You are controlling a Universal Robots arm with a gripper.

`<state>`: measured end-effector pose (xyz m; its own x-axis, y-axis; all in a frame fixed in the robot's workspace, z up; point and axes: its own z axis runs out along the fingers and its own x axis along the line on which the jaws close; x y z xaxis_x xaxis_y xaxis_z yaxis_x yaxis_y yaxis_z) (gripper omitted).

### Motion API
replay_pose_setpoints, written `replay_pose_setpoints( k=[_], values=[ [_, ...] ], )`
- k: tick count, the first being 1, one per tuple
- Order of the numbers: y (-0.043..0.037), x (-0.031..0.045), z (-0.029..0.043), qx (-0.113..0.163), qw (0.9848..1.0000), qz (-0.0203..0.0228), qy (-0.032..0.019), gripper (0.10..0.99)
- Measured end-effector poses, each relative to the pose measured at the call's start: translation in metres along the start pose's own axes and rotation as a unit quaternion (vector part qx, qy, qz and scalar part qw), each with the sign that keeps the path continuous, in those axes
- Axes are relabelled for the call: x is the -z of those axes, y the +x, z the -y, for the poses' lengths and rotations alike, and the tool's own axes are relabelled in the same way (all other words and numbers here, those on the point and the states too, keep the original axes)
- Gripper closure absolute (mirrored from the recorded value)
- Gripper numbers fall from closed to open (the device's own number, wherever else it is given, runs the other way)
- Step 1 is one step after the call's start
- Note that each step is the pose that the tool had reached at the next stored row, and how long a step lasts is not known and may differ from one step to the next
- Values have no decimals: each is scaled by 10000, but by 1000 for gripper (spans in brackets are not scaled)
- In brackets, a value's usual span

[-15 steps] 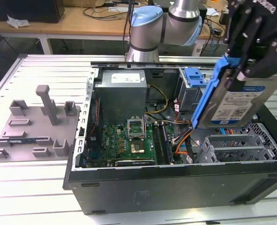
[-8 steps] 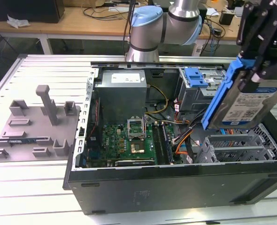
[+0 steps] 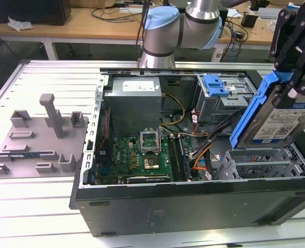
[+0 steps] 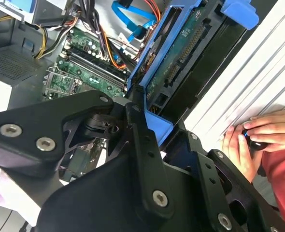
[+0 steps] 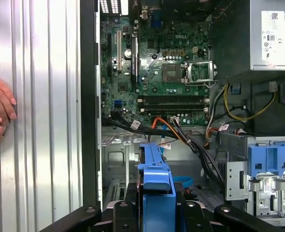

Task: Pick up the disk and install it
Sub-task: 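Insert the disk into the insertion slot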

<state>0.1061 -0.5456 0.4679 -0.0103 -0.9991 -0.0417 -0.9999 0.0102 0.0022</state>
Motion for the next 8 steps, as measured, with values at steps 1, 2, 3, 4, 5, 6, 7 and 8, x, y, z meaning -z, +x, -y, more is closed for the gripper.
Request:
replay_pose_setpoints(
  k=[1,2,3,4,5,6,7,8],
  values=[
    [8,-9,6,5,10000,-5,0,722],
    [13,-14,11,9,10000,-8,0,722],
    [17,-21,17,13,10000,-10,0,722],
    [20,-28,22,17,10000,-12,-1,722],
    [21,-32,27,20,10000,-16,-1,722],
    [25,-39,34,25,10000,-22,-1,722],
    [28,-44,38,29,10000,-24,-1,722],
    [32,-53,41,31,10000,-31,-1,722]
  ],
)
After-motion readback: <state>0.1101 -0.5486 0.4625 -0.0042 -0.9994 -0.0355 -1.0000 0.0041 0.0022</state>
